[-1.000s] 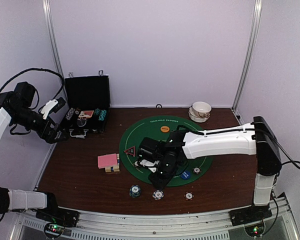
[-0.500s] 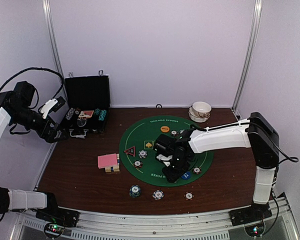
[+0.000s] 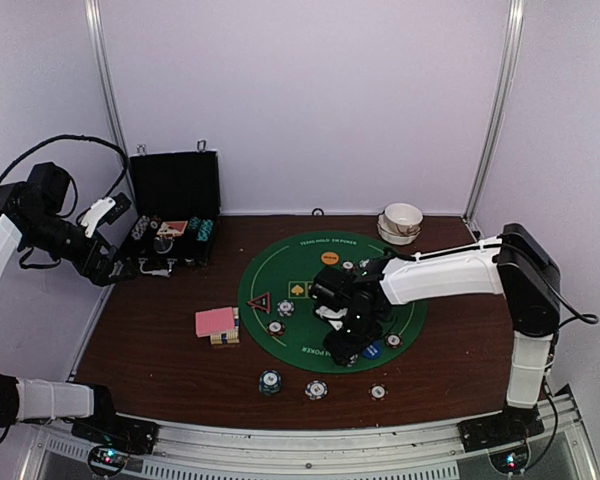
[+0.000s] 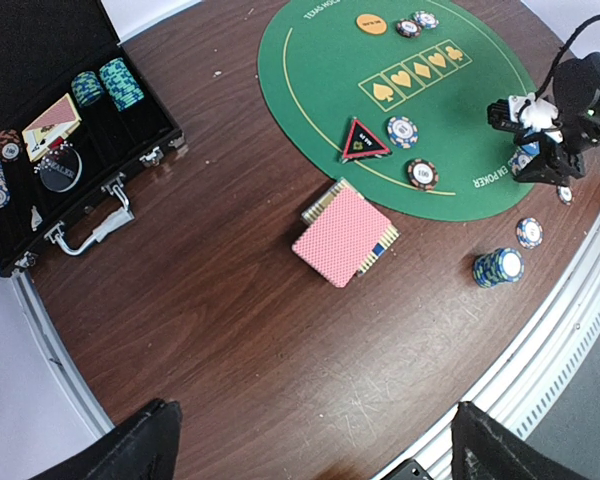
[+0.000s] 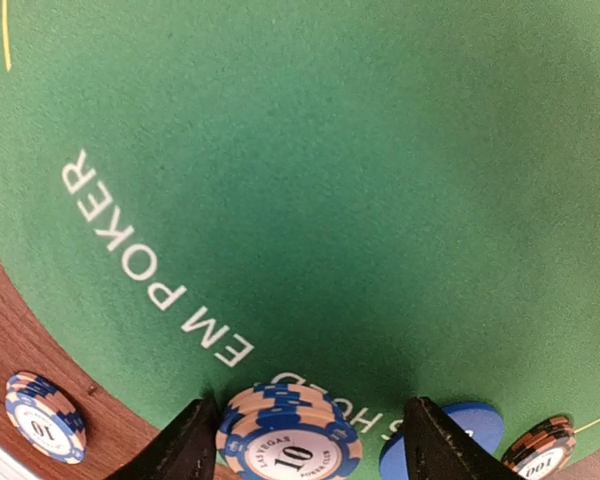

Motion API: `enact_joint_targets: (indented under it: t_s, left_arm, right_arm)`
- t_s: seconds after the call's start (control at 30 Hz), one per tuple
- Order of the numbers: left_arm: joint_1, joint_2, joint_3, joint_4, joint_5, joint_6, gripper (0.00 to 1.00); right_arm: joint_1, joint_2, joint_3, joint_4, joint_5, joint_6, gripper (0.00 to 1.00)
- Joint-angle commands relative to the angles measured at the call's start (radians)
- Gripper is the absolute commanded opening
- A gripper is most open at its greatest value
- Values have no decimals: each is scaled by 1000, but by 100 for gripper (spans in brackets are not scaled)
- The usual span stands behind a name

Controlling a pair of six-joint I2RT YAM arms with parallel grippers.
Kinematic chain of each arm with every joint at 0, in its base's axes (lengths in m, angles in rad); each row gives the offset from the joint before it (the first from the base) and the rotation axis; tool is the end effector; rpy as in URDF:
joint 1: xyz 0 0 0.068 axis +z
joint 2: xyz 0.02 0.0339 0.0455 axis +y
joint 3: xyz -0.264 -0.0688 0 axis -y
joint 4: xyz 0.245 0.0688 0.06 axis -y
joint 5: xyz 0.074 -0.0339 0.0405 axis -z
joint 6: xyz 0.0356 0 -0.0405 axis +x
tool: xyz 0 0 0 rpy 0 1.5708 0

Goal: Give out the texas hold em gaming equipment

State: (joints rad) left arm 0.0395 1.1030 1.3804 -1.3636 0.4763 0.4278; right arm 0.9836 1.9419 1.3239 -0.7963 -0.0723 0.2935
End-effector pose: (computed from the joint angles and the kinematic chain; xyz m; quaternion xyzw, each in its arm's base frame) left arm 0.1699 -0.0096 0.3805 0.2375 0.9147 -0.1688 0.2798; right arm 0.2013 0.3072 0.1583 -0.3396 0.9366 0.0755 0.0412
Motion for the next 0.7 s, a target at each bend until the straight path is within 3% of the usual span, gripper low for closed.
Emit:
enact_joint_targets:
  t_s: [0.0,0.4,0.67]
  left_arm:
    - [6,-8,25,-6,11,-1,98]
    - [7,-21,2,16,8,-4,97]
    - [7,-20,5,12,13,-3,97]
  right_arm:
    - [26,-63,84,-44,21,-5,67]
    - [244,42,376,-126,-40,-68,82]
    - [271,157,481,-131,-85,-95,84]
